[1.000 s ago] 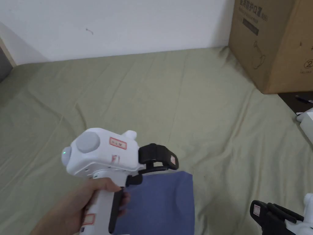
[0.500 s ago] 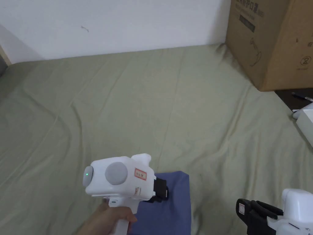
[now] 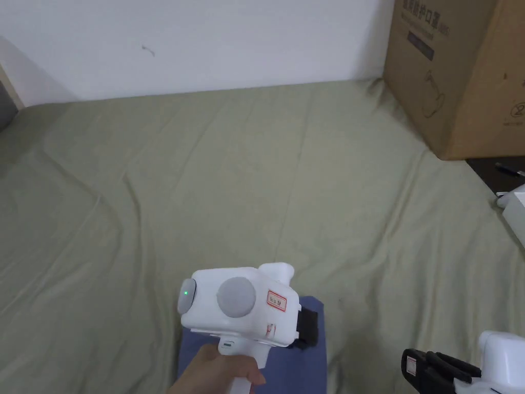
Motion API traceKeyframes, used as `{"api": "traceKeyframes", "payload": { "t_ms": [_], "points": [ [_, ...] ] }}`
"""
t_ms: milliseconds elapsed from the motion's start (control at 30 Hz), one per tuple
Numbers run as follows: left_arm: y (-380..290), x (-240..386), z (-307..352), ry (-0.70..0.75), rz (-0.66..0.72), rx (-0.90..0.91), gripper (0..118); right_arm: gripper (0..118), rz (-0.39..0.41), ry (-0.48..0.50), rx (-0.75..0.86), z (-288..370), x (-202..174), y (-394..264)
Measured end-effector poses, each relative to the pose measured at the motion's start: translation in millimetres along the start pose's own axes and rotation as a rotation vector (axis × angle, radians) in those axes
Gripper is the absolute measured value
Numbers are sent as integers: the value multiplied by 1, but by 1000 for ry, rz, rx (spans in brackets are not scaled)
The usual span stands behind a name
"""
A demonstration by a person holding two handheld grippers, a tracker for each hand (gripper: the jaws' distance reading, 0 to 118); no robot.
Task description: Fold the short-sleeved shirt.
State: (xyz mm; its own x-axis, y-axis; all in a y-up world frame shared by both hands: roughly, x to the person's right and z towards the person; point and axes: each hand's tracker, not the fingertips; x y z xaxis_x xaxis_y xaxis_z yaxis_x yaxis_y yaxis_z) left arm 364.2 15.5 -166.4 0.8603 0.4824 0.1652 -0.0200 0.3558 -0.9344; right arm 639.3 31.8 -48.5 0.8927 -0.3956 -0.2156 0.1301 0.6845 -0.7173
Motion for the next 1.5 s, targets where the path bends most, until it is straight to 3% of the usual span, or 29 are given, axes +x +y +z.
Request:
{"api": "traceKeyframes", "payload": {
  "t_ms": [100,167,267,367,467,500,533,600,633,667,700,767,933,1100,1200,1233,1267,1300,1367,1400,1500],
  "points": [
    [-5,-21,30,-176,114,70,9,0,32,24,-2,-9,-12,5],
    [-12,-36,59,-214,145,139,9,0,42,60,-7,-20,-21,8],
    [-28,-74,102,-149,184,217,9,0,104,95,-11,-41,-45,11],
    [-45,-128,132,-73,263,261,9,0,231,68,17,-74,-77,7],
    [-64,-168,146,-67,326,264,9,0,233,102,-10,-111,-102,-1],
    [-70,-181,148,-84,342,265,14,0,242,115,-25,-121,-110,-6],
    [-75,-191,149,-111,368,256,29,0,275,93,-34,-131,-118,-13],
    [-79,-208,143,-136,425,245,45,0,348,34,-57,-149,-124,-30],
    [-79,-214,138,-162,435,232,53,0,349,2,-94,-157,-124,-38],
    [-80,-220,132,-194,449,227,77,0,327,11,-111,-162,-121,-45],
    [-78,-225,124,-228,453,219,82,0,311,20,-110,-163,-115,-50],
    [-71,-228,111,-261,491,202,82,0,281,25,-100,-161,-109,-52],
    [-47,-229,68,-319,468,133,82,0,300,36,-105,-162,-108,-45],
    [-42,-233,42,-352,390,67,82,0,281,49,-119,-164,-104,-42],
    [-41,-237,35,-441,460,75,79,0,258,60,-125,-163,-103,-41],
    [-42,-239,33,-443,430,66,68,0,249,62,-126,-164,-103,-40],
    [-42,-239,30,-440,425,73,39,0,243,63,-128,-164,-103,-39],
    [-42,-238,25,-374,428,72,28,0,243,62,-129,-163,-103,-38],
    [-46,-239,21,-413,512,70,23,0,245,61,-138,-161,-105,-33],
    [-47,-236,24,-451,477,104,23,0,246,48,-121,-157,-107,-31],
    [-46,-219,37,-372,442,98,21,0,300,14,-16,-145,-120,-17]
  ]
}}
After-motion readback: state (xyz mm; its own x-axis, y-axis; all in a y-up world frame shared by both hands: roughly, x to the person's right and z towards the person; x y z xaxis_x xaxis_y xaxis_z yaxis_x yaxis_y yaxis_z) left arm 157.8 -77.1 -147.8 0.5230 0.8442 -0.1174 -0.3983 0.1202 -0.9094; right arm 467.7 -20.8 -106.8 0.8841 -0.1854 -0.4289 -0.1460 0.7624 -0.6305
